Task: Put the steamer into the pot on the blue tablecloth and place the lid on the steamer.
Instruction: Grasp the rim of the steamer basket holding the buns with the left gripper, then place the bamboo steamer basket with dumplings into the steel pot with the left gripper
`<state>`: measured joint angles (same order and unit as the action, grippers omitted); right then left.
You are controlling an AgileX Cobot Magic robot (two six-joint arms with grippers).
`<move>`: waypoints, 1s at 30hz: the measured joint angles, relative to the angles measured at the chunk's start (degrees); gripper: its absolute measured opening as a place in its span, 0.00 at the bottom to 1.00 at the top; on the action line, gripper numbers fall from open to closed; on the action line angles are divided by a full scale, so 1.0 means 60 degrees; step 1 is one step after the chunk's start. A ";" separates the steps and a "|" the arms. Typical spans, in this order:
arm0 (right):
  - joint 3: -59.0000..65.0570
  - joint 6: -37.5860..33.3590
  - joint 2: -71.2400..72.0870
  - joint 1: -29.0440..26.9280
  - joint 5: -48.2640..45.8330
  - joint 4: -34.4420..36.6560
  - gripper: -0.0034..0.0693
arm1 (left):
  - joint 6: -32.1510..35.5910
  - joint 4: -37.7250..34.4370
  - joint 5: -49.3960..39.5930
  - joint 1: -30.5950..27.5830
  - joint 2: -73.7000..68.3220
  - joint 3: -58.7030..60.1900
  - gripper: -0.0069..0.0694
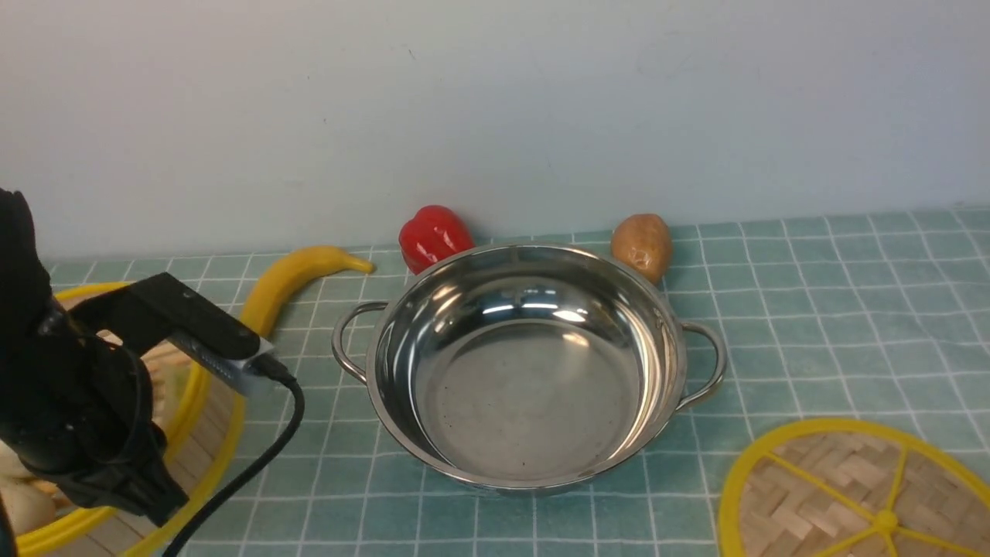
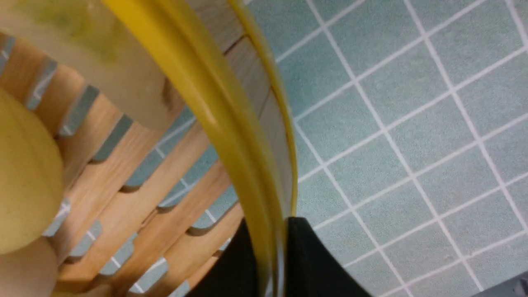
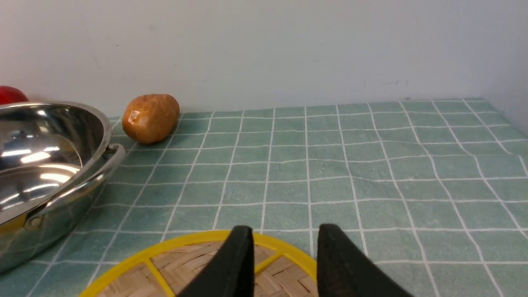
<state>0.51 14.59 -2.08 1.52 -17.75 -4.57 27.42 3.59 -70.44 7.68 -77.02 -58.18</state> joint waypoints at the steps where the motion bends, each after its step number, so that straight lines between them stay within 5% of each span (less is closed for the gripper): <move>1: 0.0000 0.0000 0.0000 0.0000 0.0000 0.0000 0.38 | 0.0000 0.0000 -0.0015 0.0160 0.0000 -0.0074 0.16; 19: 0.0000 0.0000 0.0000 0.0000 0.0000 0.0000 0.38 | 0.0806 0.0388 -0.0136 0.4016 -0.1413 -0.3050 0.16; 30: 0.0000 0.0000 0.0000 0.0000 0.0000 -0.0009 0.38 | 0.2768 0.0443 0.0062 0.4686 -0.2857 -0.3946 0.16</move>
<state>0.51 14.59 -2.08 1.52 -17.75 -4.63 44.03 6.25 -70.07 35.79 -94.17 -81.85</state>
